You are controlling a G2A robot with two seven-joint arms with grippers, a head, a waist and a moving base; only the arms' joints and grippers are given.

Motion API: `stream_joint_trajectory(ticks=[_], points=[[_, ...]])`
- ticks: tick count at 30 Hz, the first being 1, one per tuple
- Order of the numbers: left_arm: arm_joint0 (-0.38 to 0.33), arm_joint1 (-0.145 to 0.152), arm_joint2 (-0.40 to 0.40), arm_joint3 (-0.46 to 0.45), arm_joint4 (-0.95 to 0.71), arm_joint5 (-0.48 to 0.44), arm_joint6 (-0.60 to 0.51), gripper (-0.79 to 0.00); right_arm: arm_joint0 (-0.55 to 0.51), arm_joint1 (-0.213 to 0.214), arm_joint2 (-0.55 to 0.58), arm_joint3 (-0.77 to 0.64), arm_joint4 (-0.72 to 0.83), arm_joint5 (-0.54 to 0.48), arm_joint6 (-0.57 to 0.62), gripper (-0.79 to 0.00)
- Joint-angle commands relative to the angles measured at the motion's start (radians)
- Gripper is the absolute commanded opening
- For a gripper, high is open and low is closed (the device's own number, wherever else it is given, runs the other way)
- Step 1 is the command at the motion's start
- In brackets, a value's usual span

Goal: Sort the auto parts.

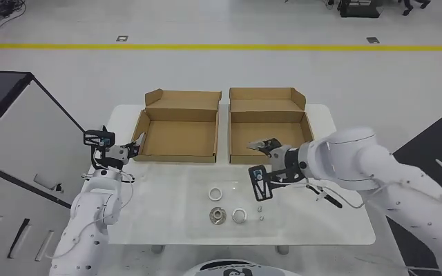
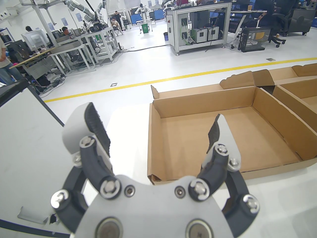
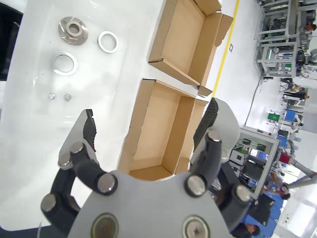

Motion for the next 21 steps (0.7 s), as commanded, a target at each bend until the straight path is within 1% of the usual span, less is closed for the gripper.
stream_joint_trajectory(ticks=[1, 5, 9, 14, 19, 20, 21], points=[[0.000, 0.000, 0.000, 0.000, 0.000, 0.000, 0.000, 0.000, 0.060, 0.017, -0.075, -0.001, 0.043, 0.024, 0.024, 0.000], [0.000, 0.000, 0.000, 0.000, 0.000, 0.000, 0.000, 0.000, 0.194, 0.046, -0.216, -0.002, 0.123, 0.068, 0.068, 0.000], [0.000, 0.000, 0.000, 0.000, 0.000, 0.000, 0.000, 0.000, 0.327, 0.064, -0.347, 0.000, 0.214, 0.103, 0.103, 0.000], [0.000, 0.000, 0.000, 0.000, 0.000, 0.000, 0.000, 0.000, 0.482, 0.071, -0.501, -0.010, 0.314, 0.133, 0.133, 0.000], [0.000, 0.000, 0.000, 0.000, 0.000, 0.000, 0.000, 0.000, 0.617, 0.070, -0.650, -0.007, 0.369, 0.145, 0.145, 0.000], [0.000, 0.000, 0.000, 0.000, 0.000, 0.000, 0.000, 0.000, 0.639, 0.069, -0.676, -0.004, 0.380, 0.147, 0.147, 0.000], [0.000, 0.000, 0.000, 0.000, 0.000, 0.000, 0.000, 0.000, 0.648, 0.067, -0.676, -0.002, 0.393, 0.148, 0.148, 0.000]])
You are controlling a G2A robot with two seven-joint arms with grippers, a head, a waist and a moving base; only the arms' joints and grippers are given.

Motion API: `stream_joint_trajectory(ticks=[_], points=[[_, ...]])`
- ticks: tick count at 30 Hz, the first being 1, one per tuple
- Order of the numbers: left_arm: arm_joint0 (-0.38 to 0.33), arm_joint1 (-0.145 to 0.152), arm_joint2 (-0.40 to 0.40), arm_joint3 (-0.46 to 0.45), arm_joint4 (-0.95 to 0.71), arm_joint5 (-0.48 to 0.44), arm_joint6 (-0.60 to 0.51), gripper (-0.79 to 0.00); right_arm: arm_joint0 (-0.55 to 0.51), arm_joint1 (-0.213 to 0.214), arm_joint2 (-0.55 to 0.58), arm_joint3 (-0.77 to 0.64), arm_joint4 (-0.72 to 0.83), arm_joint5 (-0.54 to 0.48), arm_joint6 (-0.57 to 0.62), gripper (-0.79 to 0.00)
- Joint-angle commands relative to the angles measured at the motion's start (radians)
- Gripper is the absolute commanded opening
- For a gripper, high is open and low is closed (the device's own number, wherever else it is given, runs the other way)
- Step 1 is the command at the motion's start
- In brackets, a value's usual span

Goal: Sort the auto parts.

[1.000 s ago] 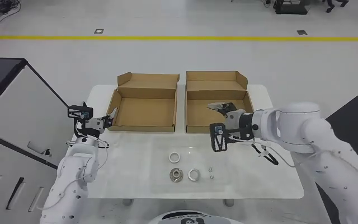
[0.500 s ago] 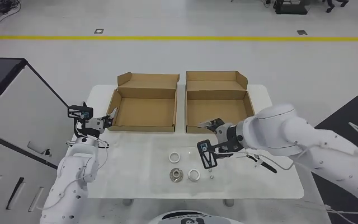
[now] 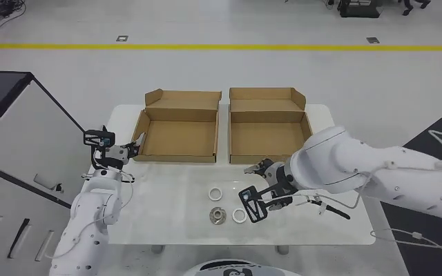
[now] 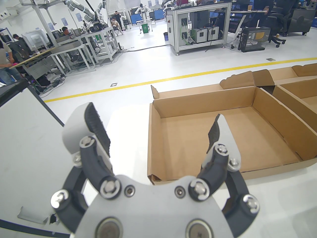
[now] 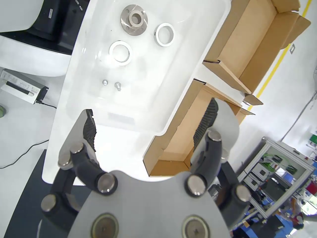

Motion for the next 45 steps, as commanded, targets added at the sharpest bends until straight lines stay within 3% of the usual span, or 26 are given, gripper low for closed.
stream_joint_trajectory(ticks=[1, 16, 36, 45], points=[[0.000, 0.000, 0.000, 0.000, 0.000, 0.000, 0.000, 0.000, 0.011, -0.003, -0.004, 0.003, 0.016, 0.004, 0.004, 0.000], [0.000, 0.000, 0.000, 0.000, 0.000, 0.000, 0.000, 0.000, -0.097, -0.028, -0.004, 0.089, -0.044, 0.009, 0.009, 0.000], [0.000, 0.000, 0.000, 0.000, 0.000, 0.000, 0.000, 0.000, -0.100, -0.034, -0.004, 0.071, -0.103, 0.026, 0.026, 0.000], [0.000, 0.000, 0.000, 0.000, 0.000, 0.000, 0.000, 0.000, -0.090, -0.029, -0.004, 0.064, 0.045, 0.018, 0.019, 0.000]])
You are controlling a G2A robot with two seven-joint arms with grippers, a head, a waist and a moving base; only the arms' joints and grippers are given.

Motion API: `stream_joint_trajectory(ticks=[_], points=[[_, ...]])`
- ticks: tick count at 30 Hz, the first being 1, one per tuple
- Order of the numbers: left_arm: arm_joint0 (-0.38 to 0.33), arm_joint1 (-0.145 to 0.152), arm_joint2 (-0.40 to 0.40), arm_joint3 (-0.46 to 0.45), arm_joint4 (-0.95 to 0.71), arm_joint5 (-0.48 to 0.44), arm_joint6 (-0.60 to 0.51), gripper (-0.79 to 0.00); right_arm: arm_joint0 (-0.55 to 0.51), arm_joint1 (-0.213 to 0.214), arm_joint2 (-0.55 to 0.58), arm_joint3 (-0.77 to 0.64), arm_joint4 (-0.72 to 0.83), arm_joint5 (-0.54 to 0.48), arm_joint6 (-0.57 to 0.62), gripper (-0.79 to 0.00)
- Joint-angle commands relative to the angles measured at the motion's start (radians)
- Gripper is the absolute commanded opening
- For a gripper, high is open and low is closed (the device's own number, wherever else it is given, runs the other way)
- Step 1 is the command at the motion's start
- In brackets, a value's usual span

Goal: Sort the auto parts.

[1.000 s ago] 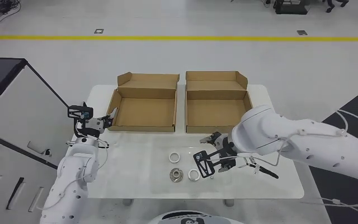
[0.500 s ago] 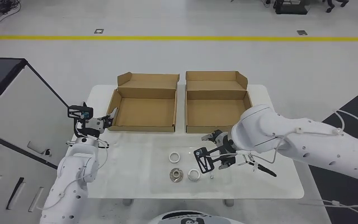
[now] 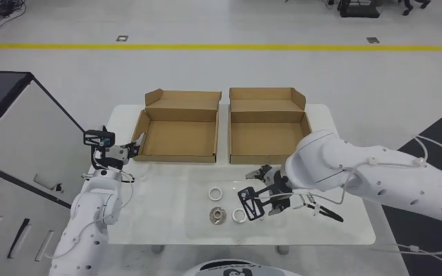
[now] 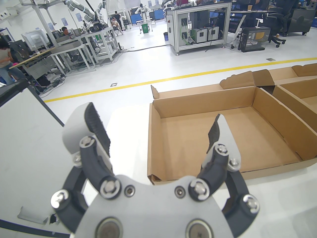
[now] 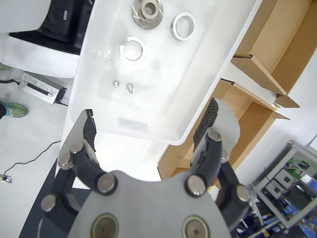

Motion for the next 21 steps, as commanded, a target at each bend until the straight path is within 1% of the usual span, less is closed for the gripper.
stream_joint_trajectory(ticks=[1, 3, 6, 12, 17, 21], points=[[0.000, 0.000, 0.000, 0.000, 0.000, 0.000, 0.000, 0.000, -0.008, -0.003, 0.000, -0.002, 0.034, 0.009, 0.009, 0.000], [0.000, 0.000, 0.000, 0.000, 0.000, 0.000, 0.000, 0.000, -0.014, -0.008, 0.000, -0.006, 0.061, 0.039, 0.039, 0.000], [0.000, 0.000, 0.000, 0.000, 0.000, 0.000, 0.000, 0.000, -0.026, -0.021, 0.000, -0.016, 0.117, 0.126, 0.126, 0.000], [0.000, 0.000, 0.000, 0.000, 0.000, 0.000, 0.000, 0.000, -0.028, -0.067, 0.000, -0.027, 0.232, 0.279, 0.279, 0.000], [0.000, 0.000, 0.000, 0.000, 0.000, 0.000, 0.000, 0.000, -0.012, -0.106, 0.000, 0.002, 0.288, 0.333, 0.334, 0.000], [0.000, 0.000, 0.000, 0.000, 0.000, 0.000, 0.000, 0.000, -0.004, -0.123, 0.000, 0.018, 0.299, 0.369, 0.370, 0.000]])
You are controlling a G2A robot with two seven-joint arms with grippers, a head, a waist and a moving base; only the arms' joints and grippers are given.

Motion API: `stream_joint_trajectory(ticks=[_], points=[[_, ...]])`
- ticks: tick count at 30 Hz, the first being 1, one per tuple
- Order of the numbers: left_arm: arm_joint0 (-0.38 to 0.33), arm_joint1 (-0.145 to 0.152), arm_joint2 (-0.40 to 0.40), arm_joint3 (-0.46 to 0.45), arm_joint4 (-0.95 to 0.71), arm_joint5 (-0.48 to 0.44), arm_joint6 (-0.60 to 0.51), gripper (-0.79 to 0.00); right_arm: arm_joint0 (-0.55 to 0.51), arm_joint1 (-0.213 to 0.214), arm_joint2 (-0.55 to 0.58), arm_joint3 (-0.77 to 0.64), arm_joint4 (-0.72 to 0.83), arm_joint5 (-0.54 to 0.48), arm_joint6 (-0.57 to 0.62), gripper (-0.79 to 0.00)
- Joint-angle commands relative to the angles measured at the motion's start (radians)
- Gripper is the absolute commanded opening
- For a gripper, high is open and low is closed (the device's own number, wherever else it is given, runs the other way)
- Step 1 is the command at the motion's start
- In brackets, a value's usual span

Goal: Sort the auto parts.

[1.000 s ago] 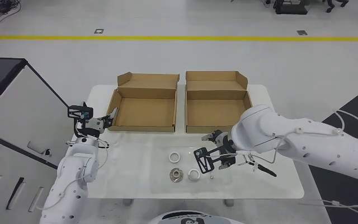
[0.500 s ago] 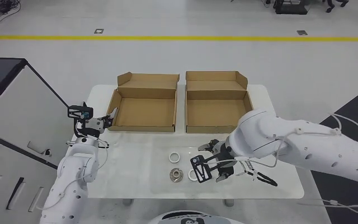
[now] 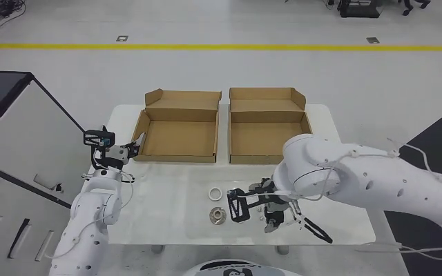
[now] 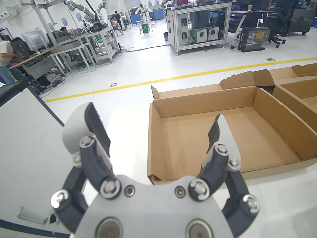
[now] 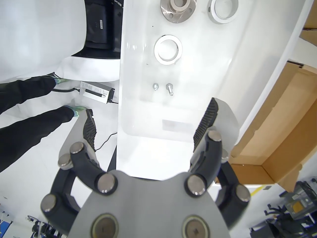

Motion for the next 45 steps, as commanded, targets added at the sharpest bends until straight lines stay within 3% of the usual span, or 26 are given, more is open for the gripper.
stream_joint_trajectory(ticks=[1, 15, 25, 29, 32, 45], points=[[0.000, 0.000, 0.000, 0.000, 0.000, 0.000, 0.000, 0.000, 0.000, -0.005, 0.000, 0.007, 0.001, 0.027, 0.027, 0.000], [0.000, 0.000, 0.000, 0.000, 0.000, 0.000, 0.000, 0.000, -0.043, -0.011, 0.000, 0.096, -0.058, 0.030, 0.030, -0.012], [0.000, 0.000, 0.000, 0.000, 0.000, 0.000, 0.000, 0.000, -0.065, -0.015, 0.000, 0.117, -0.095, 0.007, 0.007, -0.296], [0.000, 0.000, 0.000, 0.000, 0.000, 0.000, 0.000, 0.000, -0.083, -0.024, 0.000, 0.122, -0.120, 0.015, 0.015, -0.314], [0.000, 0.000, 0.000, 0.000, 0.000, 0.000, 0.000, 0.000, -0.091, -0.035, 0.000, 0.131, -0.135, 0.015, 0.015, -0.397], [0.000, 0.000, 0.000, 0.000, 0.000, 0.000, 0.000, 0.000, -0.126, -0.096, 0.000, 0.205, -0.182, 0.014, 0.014, -0.416]])
